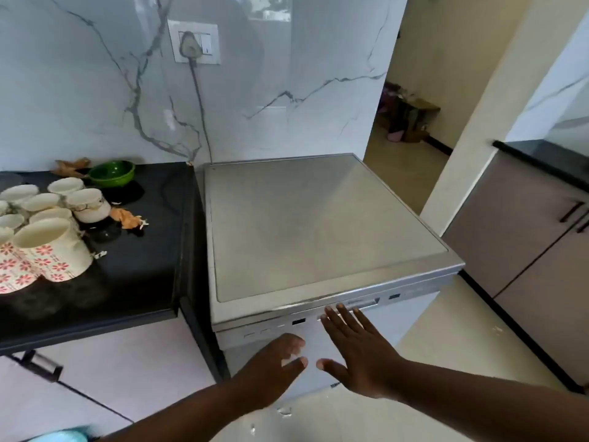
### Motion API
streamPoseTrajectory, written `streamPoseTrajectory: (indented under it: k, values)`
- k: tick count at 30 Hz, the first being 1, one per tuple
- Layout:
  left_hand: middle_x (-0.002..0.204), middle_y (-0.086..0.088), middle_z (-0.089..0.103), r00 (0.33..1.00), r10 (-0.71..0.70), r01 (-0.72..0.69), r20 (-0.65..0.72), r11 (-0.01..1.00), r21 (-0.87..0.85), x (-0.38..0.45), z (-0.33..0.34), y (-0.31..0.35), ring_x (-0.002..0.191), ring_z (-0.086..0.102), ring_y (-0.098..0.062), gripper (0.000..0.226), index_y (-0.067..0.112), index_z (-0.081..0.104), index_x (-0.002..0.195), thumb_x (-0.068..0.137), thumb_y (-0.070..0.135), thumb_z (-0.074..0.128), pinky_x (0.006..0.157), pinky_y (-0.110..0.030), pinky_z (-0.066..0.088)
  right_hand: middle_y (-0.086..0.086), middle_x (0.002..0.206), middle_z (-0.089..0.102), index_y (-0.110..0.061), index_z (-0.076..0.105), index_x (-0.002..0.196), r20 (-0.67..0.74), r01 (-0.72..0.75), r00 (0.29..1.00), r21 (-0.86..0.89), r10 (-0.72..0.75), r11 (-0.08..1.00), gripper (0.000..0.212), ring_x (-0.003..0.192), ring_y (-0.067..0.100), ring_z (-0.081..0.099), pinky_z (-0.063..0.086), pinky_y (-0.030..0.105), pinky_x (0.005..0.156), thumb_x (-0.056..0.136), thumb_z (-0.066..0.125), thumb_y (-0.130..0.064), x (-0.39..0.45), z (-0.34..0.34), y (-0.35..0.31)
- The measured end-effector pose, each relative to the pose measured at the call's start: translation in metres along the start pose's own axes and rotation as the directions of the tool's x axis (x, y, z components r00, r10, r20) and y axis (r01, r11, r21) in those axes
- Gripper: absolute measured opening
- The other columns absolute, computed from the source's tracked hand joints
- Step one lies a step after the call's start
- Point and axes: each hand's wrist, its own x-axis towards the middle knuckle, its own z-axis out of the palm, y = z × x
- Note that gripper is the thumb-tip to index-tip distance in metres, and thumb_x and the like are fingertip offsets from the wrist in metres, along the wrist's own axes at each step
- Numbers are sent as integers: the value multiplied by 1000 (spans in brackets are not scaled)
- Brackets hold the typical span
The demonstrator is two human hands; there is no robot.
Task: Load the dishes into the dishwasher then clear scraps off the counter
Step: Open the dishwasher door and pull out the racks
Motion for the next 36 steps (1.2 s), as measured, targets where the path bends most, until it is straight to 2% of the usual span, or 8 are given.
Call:
streamPoseTrajectory:
  k: [4,7,10,14,21,25,31,36]
  values:
    - [101,-2,63,929,-366,346,54,808,-476,22,32,23,89,57,-15,25,20,59,102,99,40,43,73,-26,44,-7,158,8,-17,16,153,248,-171,968,517,44,839,80,148,16,9,9,29,117,92,29,-66,-1,-11,51]
    - [110,-9,67,827,-547,482,132,567,-669,52,58,37,95,62,-24,61,16,61,110,92,65,30,73,-33,50,1,151,38,-22,39,144,502,-508,860,829,87,235,63,134,21,40,35,32,106,92,47,-58,13,-8,94]
    - [116,-14,63,784,-597,370,170,230,-900,83,81,45,104,59,-33,78,9,59,113,86,75,28,86,-42,47,8,148,40,-16,39,143,601,-562,799,737,-16,-375,70,128,31,47,47,39,97,85,61,-48,27,13,127]
    - [109,-19,64,795,-597,-17,111,-205,-979,104,98,55,101,58,-37,84,1,58,113,82,76,38,92,-45,43,9,114,62,-9,61,114,585,-405,811,568,4,-717,55,115,31,55,51,38,83,69,71,-40,45,47,136]
    - [122,-17,63,818,-576,-228,-10,-308,-924,130,109,73,115,57,-34,88,6,57,121,76,80,45,98,-46,44,8,94,66,-12,62,97,518,-214,855,377,14,-901,27,95,24,62,47,39,87,81,64,-34,51,56,115]
    - [98,-10,68,805,-593,-202,-13,-254,-946,132,118,75,94,61,-27,81,11,60,115,75,79,46,81,-37,47,6,102,66,-14,59,117,543,-249,840,389,2,-887,47,99,27,59,47,38,83,80,66,-42,50,58,112]
    - [79,-4,62,724,-690,-158,17,-190,-969,134,116,77,67,49,-16,79,12,61,97,72,85,41,61,-24,36,1,124,56,-18,49,132,636,-365,764,568,111,-737,84,90,19,46,43,35,84,64,67,-64,48,53,113]
    - [90,-1,63,590,-802,97,92,-43,-994,117,144,75,75,52,-11,87,17,69,104,58,89,54,58,-22,45,3,89,58,-18,61,106,796,-469,580,502,175,-727,77,64,15,42,38,26,51,62,63,-81,18,57,93]
